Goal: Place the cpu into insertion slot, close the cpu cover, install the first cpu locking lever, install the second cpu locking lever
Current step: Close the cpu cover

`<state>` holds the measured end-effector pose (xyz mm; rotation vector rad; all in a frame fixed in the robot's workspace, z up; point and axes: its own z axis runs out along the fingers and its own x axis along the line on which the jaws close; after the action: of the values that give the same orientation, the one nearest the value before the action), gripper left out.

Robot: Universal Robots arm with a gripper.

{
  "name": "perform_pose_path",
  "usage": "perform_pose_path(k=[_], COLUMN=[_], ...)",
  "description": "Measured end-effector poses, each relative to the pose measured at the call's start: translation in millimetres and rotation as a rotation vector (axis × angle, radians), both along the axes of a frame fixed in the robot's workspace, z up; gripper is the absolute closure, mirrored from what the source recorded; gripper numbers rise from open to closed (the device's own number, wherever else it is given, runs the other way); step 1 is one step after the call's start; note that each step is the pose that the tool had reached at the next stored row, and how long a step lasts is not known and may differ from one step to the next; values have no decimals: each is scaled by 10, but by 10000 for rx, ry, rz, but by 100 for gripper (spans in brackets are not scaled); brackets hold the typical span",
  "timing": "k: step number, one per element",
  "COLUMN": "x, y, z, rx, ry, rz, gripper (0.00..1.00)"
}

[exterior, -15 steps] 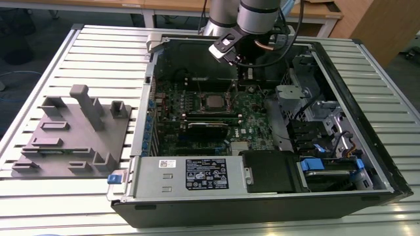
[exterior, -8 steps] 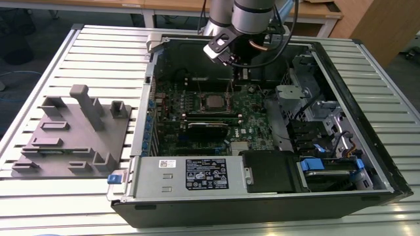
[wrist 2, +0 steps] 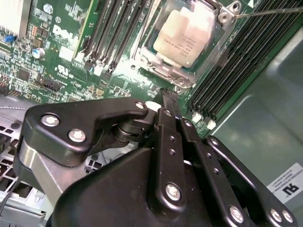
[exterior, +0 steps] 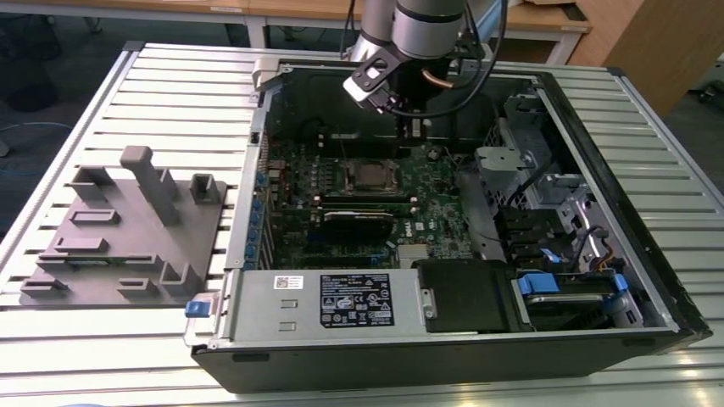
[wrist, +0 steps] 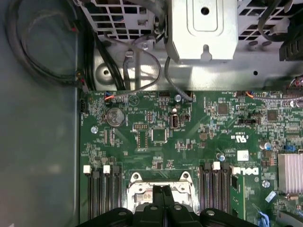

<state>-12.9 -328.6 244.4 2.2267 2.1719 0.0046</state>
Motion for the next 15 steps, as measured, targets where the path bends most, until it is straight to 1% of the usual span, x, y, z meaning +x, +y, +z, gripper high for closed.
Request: perform_pose_path(k=[4,11,15], x=[-31,-34,-33], y=[-1,-2,-15], z=[0,0,0], rx=[11,11,10], ry=[0,6,7], rz=[0,0,1], gripper=[90,90,90])
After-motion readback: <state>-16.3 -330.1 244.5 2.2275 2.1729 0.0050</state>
